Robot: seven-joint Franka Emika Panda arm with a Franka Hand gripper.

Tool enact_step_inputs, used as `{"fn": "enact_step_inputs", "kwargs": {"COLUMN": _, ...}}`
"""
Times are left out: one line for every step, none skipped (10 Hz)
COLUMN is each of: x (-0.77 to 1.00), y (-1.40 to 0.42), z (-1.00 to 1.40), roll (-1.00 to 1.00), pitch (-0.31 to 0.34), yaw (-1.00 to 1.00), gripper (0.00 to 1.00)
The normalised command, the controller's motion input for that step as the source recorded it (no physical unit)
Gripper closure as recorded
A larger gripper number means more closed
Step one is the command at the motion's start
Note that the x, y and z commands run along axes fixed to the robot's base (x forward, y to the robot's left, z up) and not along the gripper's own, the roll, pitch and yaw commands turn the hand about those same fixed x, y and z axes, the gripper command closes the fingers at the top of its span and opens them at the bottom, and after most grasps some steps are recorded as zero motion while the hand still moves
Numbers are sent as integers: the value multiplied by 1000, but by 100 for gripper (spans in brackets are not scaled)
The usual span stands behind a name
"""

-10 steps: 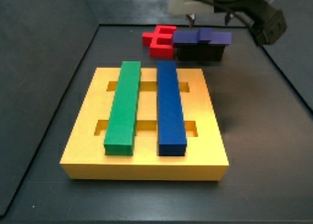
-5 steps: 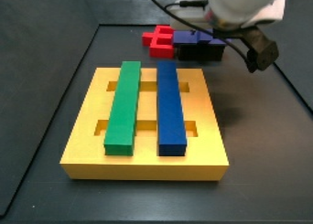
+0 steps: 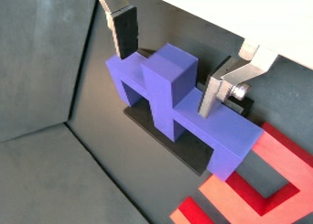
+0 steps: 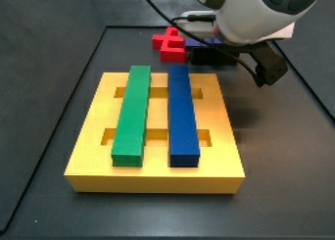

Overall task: Pick up the purple object. Move up. Place the purple object on the fixture. Regrasp the purple object. Move to above the board. Insert the purple object.
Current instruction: Regrasp the purple object.

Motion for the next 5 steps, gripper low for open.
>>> {"fn": "enact_step_inputs", "kwargs": {"x": 0, "y": 80, "z": -86, "roll": -34, "pitch": 0, "yaw": 149, "gripper": 0}}
{"fn": "enact_step_inputs", "kwargs": {"x": 0, "y": 31, "z": -74, "roll": 0, "pitch": 0, "yaw": 157, "gripper": 0}}
{"fn": "enact_step_inputs", "kwargs": {"x": 0, "y": 0, "z": -80, "roll": 0, "pitch": 0, "yaw": 171, "gripper": 0}}
{"fn": "enact_step_inputs", "kwargs": {"x": 0, "y": 0, "z": -109, "roll": 0, "pitch": -9, "yaw": 180, "gripper": 0}}
{"fn": "enact_step_inputs", "kwargs": {"x": 0, "y": 0, "z": 0, "roll": 0, "pitch": -37, "yaw": 26, "gripper": 0}}
